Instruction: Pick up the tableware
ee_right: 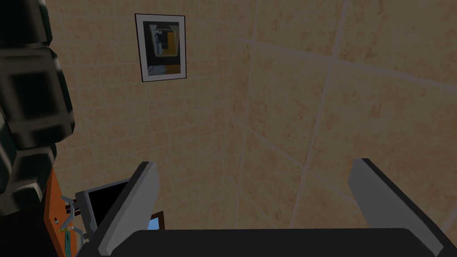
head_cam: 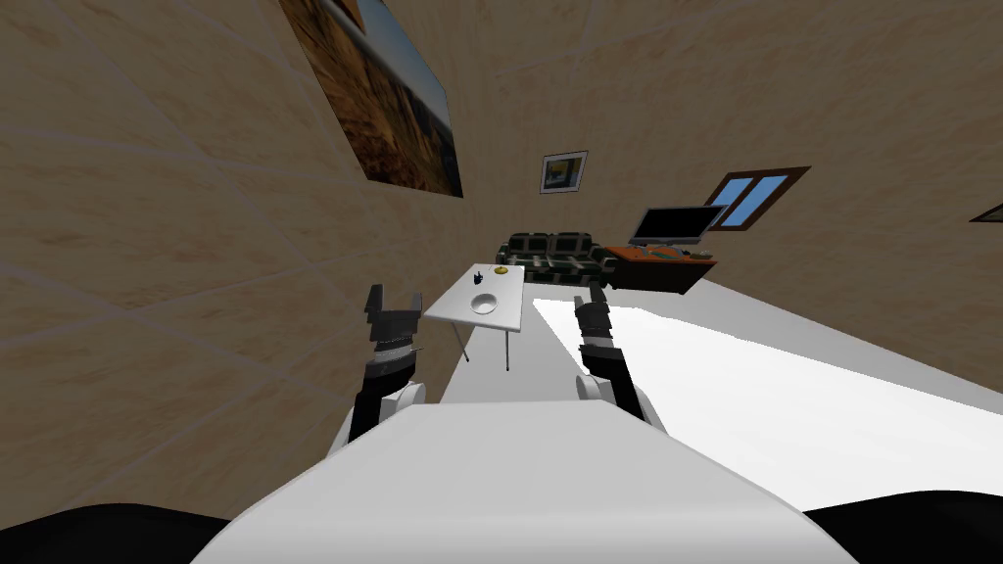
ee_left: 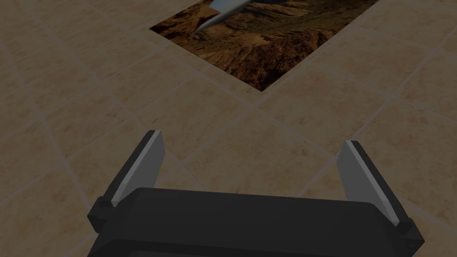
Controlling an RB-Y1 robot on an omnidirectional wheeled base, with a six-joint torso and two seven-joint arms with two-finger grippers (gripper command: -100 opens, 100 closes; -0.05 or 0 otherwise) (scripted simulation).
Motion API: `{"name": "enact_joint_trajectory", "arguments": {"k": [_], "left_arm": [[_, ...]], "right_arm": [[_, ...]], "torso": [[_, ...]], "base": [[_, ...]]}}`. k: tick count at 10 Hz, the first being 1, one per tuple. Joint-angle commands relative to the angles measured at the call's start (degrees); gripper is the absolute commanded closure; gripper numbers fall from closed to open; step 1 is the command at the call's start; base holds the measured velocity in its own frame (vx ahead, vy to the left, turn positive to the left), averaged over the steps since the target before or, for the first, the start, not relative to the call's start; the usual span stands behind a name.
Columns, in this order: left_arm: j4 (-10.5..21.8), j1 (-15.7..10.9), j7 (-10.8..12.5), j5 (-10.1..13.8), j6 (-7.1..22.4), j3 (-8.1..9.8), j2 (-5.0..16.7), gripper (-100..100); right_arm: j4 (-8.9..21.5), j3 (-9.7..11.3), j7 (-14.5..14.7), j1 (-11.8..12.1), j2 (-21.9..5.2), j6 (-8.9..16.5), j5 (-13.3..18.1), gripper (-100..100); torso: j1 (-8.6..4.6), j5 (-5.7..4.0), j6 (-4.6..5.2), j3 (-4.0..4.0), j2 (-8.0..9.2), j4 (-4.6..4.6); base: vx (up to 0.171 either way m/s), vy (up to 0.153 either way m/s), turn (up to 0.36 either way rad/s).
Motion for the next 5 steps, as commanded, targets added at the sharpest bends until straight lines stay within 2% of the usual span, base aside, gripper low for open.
{"name": "enact_joint_trajectory", "arguments": {"k": [1,4,5], "left_arm": [[-0.02,-0.03,-0.83,0.41,2.01,0.76,1.7,-100],[0.02,-0.04,-2.68,1.49,6.48,2.48,4.24,-100],[0.02,-0.04,-2.68,1.49,6.95,2.48,4.24,-100]], "right_arm": [[0.0,0.0,0.0,0.0,0.0,0.0,0.0,0],[0.0,0.01,0.0,-0.01,0.01,0.0,0.0,0],[0.0,0.01,0.0,-0.01,0.01,0.0,0.0,0]], "torso": [[0.0,0.0,0.0,0.0,0.0,0.0],[-0.38,-0.08,0.01,0.06,0.1,0.02],[-0.41,-0.09,0.01,0.06,0.11,0.02]], "base": [[-0.016,-0.037,-0.047],[-0.029,-0.101,-0.037],[-0.015,-0.076,-0.011]]}}
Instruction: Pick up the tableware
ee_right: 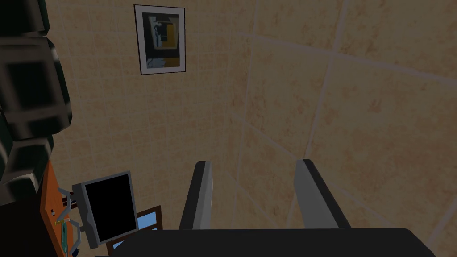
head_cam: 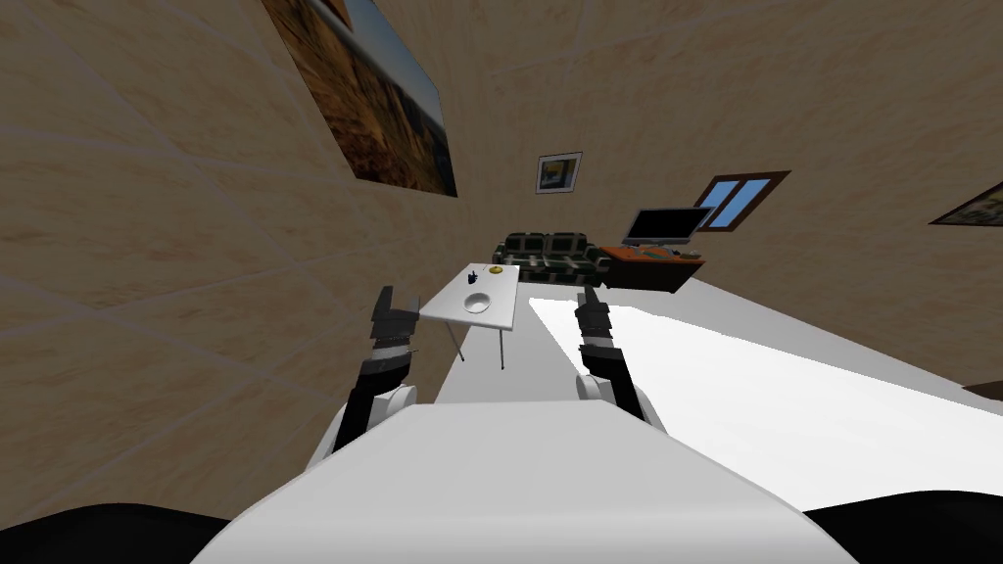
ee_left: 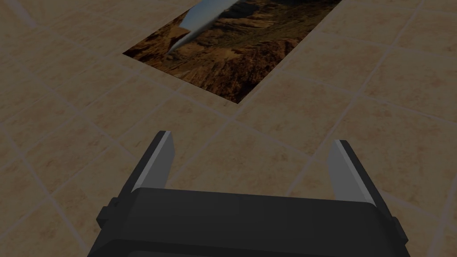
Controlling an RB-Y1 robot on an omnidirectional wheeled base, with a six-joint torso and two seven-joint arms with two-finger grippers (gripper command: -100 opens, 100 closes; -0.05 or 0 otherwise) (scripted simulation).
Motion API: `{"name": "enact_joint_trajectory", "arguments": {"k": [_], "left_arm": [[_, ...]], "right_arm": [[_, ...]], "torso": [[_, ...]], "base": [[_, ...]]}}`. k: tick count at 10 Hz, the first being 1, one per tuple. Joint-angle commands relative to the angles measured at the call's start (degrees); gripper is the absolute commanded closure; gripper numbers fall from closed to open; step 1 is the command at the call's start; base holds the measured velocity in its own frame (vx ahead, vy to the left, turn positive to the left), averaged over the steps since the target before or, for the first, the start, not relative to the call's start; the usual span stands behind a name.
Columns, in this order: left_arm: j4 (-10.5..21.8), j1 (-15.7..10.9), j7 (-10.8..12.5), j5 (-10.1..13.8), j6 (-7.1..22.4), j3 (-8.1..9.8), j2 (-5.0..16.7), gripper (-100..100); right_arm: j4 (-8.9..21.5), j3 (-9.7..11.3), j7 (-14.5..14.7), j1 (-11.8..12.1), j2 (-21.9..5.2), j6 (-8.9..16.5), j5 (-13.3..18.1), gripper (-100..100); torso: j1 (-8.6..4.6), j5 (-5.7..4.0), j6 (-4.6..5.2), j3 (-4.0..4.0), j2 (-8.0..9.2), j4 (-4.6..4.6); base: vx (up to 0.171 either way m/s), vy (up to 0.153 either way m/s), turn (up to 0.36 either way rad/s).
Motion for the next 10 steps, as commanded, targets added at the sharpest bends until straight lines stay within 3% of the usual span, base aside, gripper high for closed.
{"name": "enact_joint_trajectory", "arguments": {"k": [1,9,10], "left_arm": [[0.09,-0.25,-0.95,0.54,2.86,0.86,1.03,-100],[0.38,-0.27,-4.4,3.18,13.98,4.59,5.0,-100],[0.49,-0.29,-5.29,3.99,15.69,5.67,6.07,-100]], "right_arm": [[0.0,0.0,0.0,0.0,0.0,0.0,0.0,0],[0.0,0.0,0.0,0.0,0.0,0.0,0.0,0],[0.0,0.0,0.0,0.0,0.0,0.0,0.0,0]], "torso": [[0.0,0.0,0.0,0.0,0.0,0.0],[-0.02,0.0,0.0,-0.05,-0.08,-0.02],[0.03,0.0,-0.01,-0.04,-0.07,-0.02]], "base": [[-0.01,-0.079,-0.037],[-0.004,-0.084,-0.024],[-0.008,-0.092,-0.027]]}}
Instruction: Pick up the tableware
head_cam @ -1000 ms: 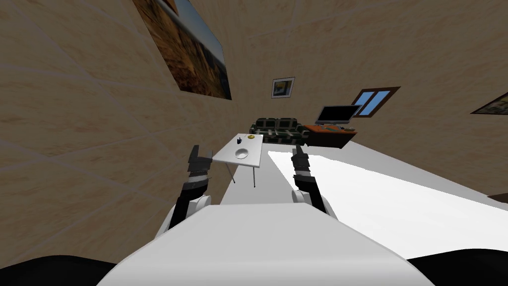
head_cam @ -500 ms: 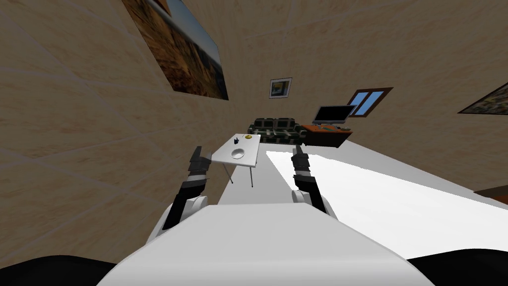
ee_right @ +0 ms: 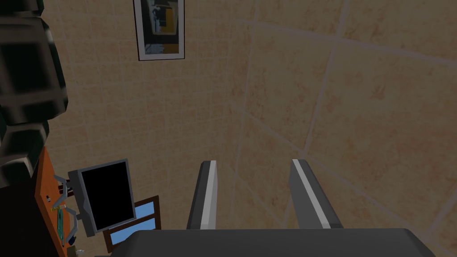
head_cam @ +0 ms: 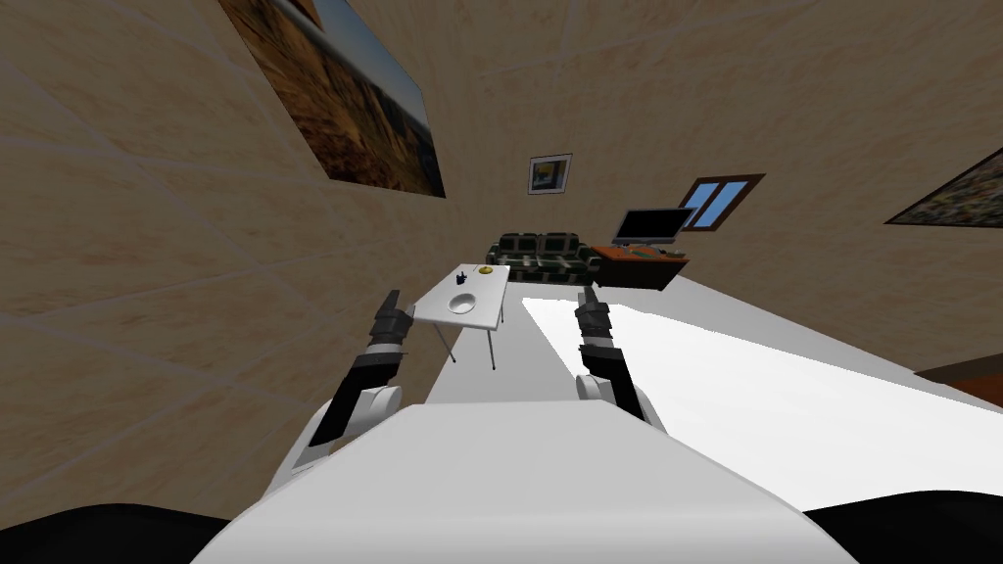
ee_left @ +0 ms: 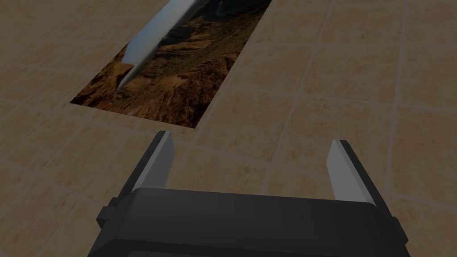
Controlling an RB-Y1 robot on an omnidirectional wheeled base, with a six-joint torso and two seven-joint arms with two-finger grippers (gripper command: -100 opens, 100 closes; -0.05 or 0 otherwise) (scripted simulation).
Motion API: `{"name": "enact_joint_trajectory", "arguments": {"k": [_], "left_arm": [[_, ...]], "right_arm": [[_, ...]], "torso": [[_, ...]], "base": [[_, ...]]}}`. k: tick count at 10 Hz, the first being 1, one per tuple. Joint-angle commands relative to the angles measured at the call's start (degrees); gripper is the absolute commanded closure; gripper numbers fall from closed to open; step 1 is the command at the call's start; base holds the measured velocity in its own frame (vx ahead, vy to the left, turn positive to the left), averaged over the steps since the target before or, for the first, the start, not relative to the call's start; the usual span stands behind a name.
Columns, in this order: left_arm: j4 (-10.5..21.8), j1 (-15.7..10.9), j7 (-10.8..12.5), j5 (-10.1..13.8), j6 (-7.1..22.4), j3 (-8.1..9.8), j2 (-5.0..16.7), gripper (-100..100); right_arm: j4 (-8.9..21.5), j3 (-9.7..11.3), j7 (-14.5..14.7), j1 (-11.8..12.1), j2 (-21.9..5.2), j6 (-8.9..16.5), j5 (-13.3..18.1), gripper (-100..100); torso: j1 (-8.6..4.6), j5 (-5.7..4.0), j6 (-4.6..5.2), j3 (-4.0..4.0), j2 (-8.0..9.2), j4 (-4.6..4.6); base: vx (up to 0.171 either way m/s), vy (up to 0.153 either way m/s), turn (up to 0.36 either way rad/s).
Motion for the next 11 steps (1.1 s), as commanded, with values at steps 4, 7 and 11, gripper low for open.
{"name": "enact_joint_trajectory", "arguments": {"k": [4,7,11], "left_arm": [[0.39,0.06,-2.27,2.11,8.15,2.68,2.58,-100],[0.6,0.02,-3.08,3.07,12.81,3.86,3.67,-100],[1.12,-0.09,-4.52,5.12,19.78,6.24,5.83,-100]], "right_arm": [[0.0,0.0,0.0,0.0,0.0,0.0,0.0,0],[0.0,0.0,0.0,0.01,0.0,0.0,0.0,0],[0.0,0.0,0.0,0.0,0.0,0.0,0.0,0]], "torso": [[0.03,0.0,0.0,-0.03,-0.05,-0.01],[-0.05,-0.01,0.0,-0.06,-0.11,-0.02],[0.04,0.01,-0.01,-0.04,-0.08,-0.02]], "base": [[0.005,-0.09,-0.017],[0.022,-0.095,-0.006],[0.018,-0.084,-0.006]]}}
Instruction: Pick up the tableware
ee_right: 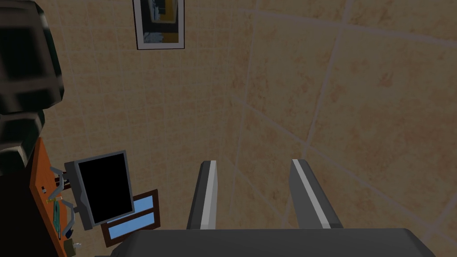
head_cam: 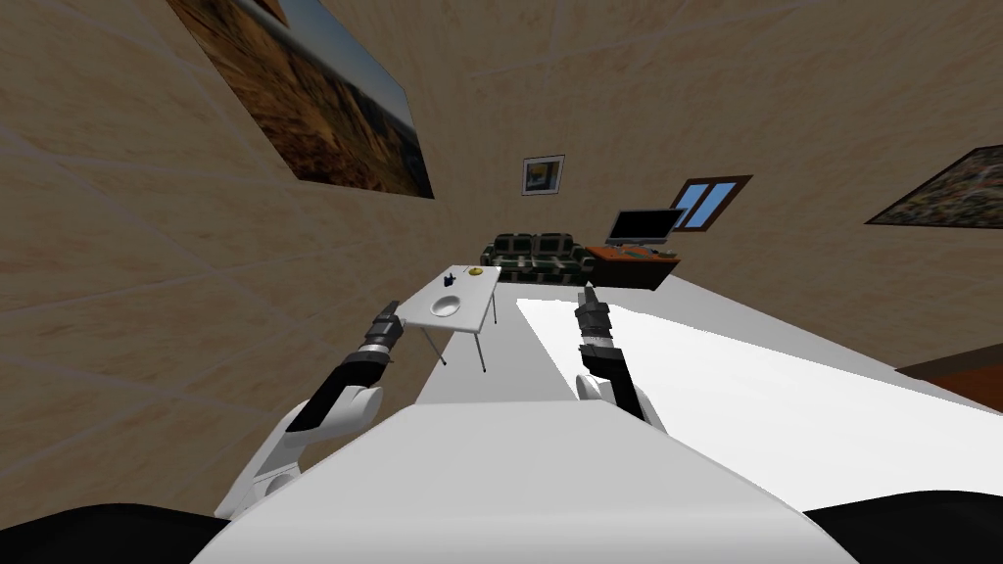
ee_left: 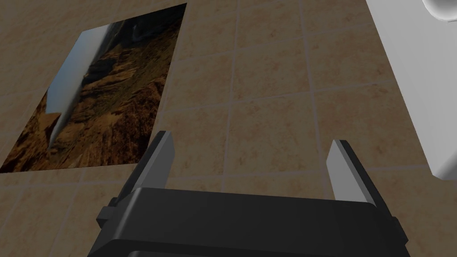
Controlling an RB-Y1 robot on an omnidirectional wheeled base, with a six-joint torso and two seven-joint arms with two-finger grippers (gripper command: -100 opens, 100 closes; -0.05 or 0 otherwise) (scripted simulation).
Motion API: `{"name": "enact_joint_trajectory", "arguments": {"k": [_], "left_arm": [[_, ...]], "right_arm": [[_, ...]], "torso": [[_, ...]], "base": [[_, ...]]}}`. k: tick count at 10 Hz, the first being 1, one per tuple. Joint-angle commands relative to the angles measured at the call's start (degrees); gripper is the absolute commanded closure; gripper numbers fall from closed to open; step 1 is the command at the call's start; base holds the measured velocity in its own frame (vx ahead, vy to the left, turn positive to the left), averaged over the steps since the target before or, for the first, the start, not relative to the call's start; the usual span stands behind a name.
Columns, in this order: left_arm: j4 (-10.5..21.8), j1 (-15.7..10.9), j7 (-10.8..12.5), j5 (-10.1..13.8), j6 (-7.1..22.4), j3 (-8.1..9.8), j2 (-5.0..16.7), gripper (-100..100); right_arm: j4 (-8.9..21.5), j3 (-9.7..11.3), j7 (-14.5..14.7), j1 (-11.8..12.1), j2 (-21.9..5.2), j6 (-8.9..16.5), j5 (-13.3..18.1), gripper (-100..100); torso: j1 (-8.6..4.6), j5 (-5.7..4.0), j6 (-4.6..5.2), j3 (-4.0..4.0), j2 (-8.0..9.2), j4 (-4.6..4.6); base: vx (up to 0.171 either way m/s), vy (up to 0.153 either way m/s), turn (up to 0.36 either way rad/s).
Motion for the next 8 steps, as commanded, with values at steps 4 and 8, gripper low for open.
{"name": "enact_joint_trajectory", "arguments": {"k": [4,8], "left_arm": [[0.77,-0.48,-1.3,2.3,7.12,2.56,2.26,-100],[1.17,-0.55,-1.75,3.45,12.94,3.72,3.31,-100]], "right_arm": [[0.0,0.0,0.0,0.0,0.0,0.0,0.0,0],[0.0,0.0,0.0,0.0,0.0,0.0,0.0,0]], "torso": [[0.06,0.02,0.0,0.0,0.0,0.0],[0.06,0.02,0.0,-0.05,-0.08,-0.02]], "base": [[0.026,-0.069,0.002],[0.037,-0.066,0.008]]}}
